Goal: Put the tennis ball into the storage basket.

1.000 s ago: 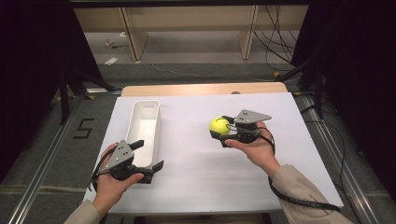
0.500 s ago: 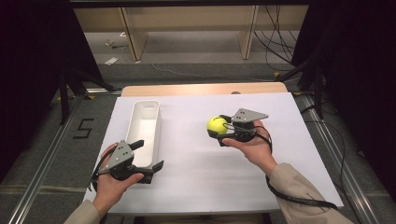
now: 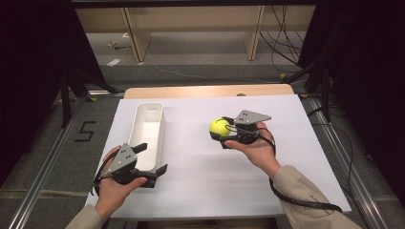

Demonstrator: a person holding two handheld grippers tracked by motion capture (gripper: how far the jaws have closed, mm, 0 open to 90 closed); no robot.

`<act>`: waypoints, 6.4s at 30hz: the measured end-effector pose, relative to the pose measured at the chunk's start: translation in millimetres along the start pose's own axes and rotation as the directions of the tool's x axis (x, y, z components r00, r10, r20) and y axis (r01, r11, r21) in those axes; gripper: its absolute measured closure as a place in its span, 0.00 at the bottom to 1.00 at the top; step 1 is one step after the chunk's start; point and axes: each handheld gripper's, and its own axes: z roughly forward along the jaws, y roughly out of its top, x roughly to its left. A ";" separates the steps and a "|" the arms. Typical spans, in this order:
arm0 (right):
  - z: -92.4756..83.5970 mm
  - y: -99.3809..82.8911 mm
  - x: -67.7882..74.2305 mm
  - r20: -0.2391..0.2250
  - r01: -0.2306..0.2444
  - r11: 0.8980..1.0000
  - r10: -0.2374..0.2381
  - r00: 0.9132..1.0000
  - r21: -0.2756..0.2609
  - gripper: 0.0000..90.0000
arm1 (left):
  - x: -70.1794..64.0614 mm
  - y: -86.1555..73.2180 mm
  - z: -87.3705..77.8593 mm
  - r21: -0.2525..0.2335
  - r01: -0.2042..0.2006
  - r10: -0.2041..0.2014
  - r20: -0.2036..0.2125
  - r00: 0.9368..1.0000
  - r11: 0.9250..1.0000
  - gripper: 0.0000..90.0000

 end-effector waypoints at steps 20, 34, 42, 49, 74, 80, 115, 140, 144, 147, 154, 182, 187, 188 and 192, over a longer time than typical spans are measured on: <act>8.8 2.6 1.0 -0.005 -0.001 1.000 0.001 1.000 0.001 0.30 | -0.1 0.0 0.1 0.001 -0.001 0.001 0.000 1.000 1.000 0.00; 13.9 5.4 2.8 -0.010 0.003 1.000 -0.003 1.000 -0.004 0.30 | -0.1 0.0 0.0 0.000 -0.001 0.001 0.000 1.000 1.000 0.00; 17.0 6.8 4.1 -0.012 0.005 1.000 -0.005 1.000 -0.005 0.30 | -0.1 0.1 -0.1 0.000 -0.001 0.001 0.000 1.000 1.000 0.00; 19.4 7.7 4.7 -0.012 0.003 1.000 -0.003 1.000 -0.006 0.30 | 0.0 0.0 -0.2 -0.001 0.000 0.000 0.001 1.000 1.000 0.00; 27.0 12.9 6.7 -0.018 0.010 1.000 -0.010 1.000 -0.015 0.30 | -0.2 0.1 -0.2 -0.002 0.000 0.000 0.001 1.000 1.000 0.00; 29.3 14.0 7.8 -0.022 0.011 1.000 -0.011 1.000 -0.013 0.30 | -0.2 0.1 -0.1 -0.004 0.000 0.000 0.002 1.000 1.000 0.00; 44.3 22.5 13.3 -0.041 0.019 0.999 -0.020 0.999 -0.026 0.30 | -0.1 0.1 -0.1 -0.001 0.000 0.000 0.003 1.000 1.000 0.00; 53.4 26.8 16.5 -0.049 0.025 0.999 -0.026 0.998 -0.031 0.30 | -0.1 0.1 -0.2 -0.003 -0.001 0.001 0.002 1.000 1.000 0.00; 54.8 27.3 17.0 -0.050 0.025 0.999 -0.026 0.998 -0.030 0.30 | 0.0 0.2 -0.3 -0.004 0.000 0.000 0.002 1.000 1.000 0.00; 55.7 28.1 17.1 -0.050 0.027 0.999 -0.029 0.998 -0.034 0.30 | 0.0 0.2 -0.3 -0.004 -0.001 0.001 0.002 1.000 1.000 0.00; 58.4 29.6 18.0 -0.053 0.027 0.999 -0.029 0.998 -0.035 0.30 | 0.0 0.2 -0.4 -0.003 -0.001 0.001 0.002 1.000 1.000 0.00; 70.1 34.9 23.0 -0.070 0.029 0.999 -0.032 0.997 -0.043 0.30 | 0.0 0.1 -0.4 -0.004 -0.001 0.001 0.002 1.000 1.000 0.00; 72.5 35.5 24.2 -0.073 0.030 0.999 -0.033 0.997 -0.041 0.30 | 0.0 0.1 -0.4 -0.004 -0.001 0.001 0.003 1.000 1.000 0.00; 73.2 35.6 24.4 -0.073 0.030 0.999 -0.033 0.997 -0.044 0.30 | 0.0 0.1 -0.4 -0.004 -0.001 0.001 0.003 1.000 1.000 0.00; 74.7 36.2 24.9 -0.075 0.029 0.999 -0.033 0.997 -0.044 0.30 | -0.1 0.1 -0.3 -0.004 -0.001 0.001 0.003 1.000 1.000 0.00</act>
